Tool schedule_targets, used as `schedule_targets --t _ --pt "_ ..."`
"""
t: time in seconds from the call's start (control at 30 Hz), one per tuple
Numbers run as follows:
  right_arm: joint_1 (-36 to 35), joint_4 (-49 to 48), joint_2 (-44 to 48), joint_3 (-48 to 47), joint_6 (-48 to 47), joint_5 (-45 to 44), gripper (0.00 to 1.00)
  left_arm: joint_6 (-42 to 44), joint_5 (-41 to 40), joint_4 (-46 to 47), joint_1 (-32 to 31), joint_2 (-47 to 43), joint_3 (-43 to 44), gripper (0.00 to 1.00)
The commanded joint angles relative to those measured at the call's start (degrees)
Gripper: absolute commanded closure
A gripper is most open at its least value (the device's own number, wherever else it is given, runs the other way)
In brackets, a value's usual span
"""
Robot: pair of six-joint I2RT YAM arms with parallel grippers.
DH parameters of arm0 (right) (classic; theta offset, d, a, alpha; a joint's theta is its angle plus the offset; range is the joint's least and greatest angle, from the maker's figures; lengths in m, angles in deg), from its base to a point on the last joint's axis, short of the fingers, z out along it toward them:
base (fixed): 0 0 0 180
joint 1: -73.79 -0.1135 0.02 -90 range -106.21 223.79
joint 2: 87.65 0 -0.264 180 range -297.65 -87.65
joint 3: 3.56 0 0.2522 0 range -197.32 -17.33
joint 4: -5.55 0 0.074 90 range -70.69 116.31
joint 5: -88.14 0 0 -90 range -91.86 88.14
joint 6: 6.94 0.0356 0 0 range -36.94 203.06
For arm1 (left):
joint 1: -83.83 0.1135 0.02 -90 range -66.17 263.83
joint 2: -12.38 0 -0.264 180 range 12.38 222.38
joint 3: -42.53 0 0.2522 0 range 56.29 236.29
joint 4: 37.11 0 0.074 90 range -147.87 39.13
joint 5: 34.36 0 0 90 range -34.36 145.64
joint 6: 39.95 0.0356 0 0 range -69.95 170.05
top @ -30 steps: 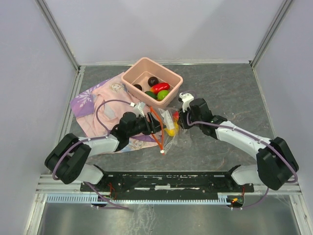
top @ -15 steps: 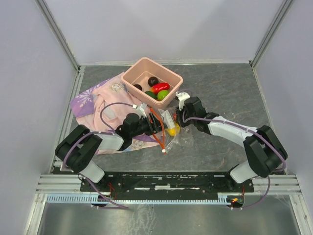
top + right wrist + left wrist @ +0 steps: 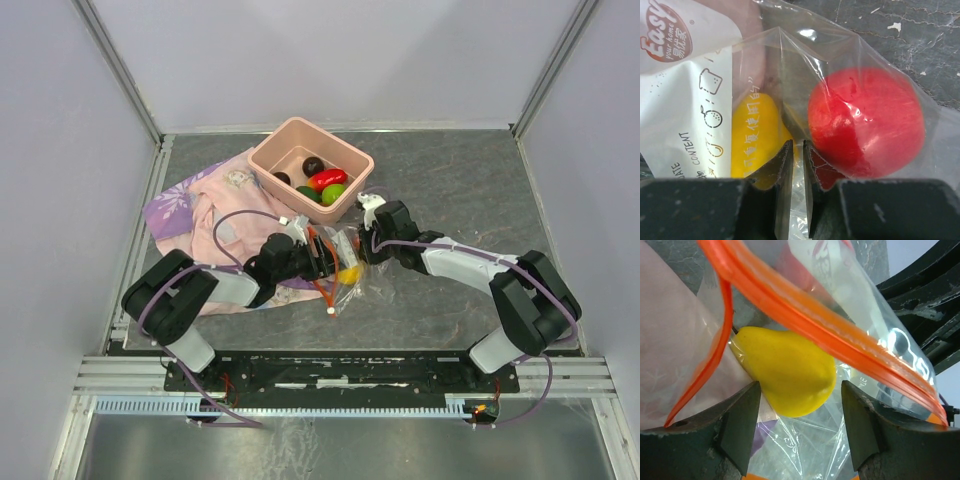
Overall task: Open the zip-top bag and remove the fake food
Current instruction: Pick up the fake fruit from the zipper food storage bag.
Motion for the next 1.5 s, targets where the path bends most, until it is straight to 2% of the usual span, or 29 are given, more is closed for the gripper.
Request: schedule_targets --t 0.0,0.07,0.27,0.3,0.33,0.4,0.87,1.1,1.2,1.23,1.3,1.4,1.47 --pt "0.0 -2.8 -0.5 1.2 2.1 4.1 0.79 7.6 -0.9 -2.7 -0.9 -3.1 1.7 0.27" --pt "0.1 -3.7 -1.0 1.4 2.9 5.7 0.8 10.6 -1.9 -6.7 -1.5 -4.6 2.7 0.24" --pt "0.0 -6.4 -2.8 1.9 4.9 9.3 0.87 16.4 -6.9 -17.4 -3.4 -7.9 4.9 0.22" --pt "0.0 -6.8 -3.1 1.9 5.1 9.9 0.89 16.6 -7.2 -17.7 -3.5 -8.2 4.8 0.21" --pt "0.0 -7.2 -3.3 2.0 5.5 10.5 0.9 16.7 -7.4 -17.8 -3.6 -8.3 4.8 0.14" --pt "0.1 -8.2 -4.0 2.2 6.4 11.7 0.91 16.9 -6.9 -17.8 -3.9 -8.1 5.0 0.12" --pt "0.1 -11.1 -5.7 3.2 8.6 14.1 0.92 19.1 -6.9 -24.7 -5.9 -4.9 7.9 0.11" --pt "0.1 -11.2 -5.8 3.6 8.6 14.2 0.92 19.5 -7.0 -25.4 -6.4 -3.2 8.8 0.11" --pt "0.1 -11.2 -5.7 3.9 8.5 14.1 0.91 19.5 -7.2 -25.9 -6.4 -3.3 9.1 0.17" --pt "0.1 -11.0 -5.5 4.1 8.4 13.9 0.91 19.5 -7.4 -26.3 -6.4 -3.7 9.2 0.22" --pt "0.3 -10.5 -5.1 4.5 8.0 13.5 0.9 19.6 -8.1 -27.0 -6.3 -5.2 9.1 0.43" --pt "0.8 -10.0 -4.3 5.2 7.7 12.8 0.9 19.7 -9.7 -28.1 -6.3 -8.0 8.3 0.58" --pt "1.2 -9.9 -3.7 5.8 7.6 12.6 0.9 19.7 -10.6 -28.7 -6.1 -9.9 7.7 0.62"
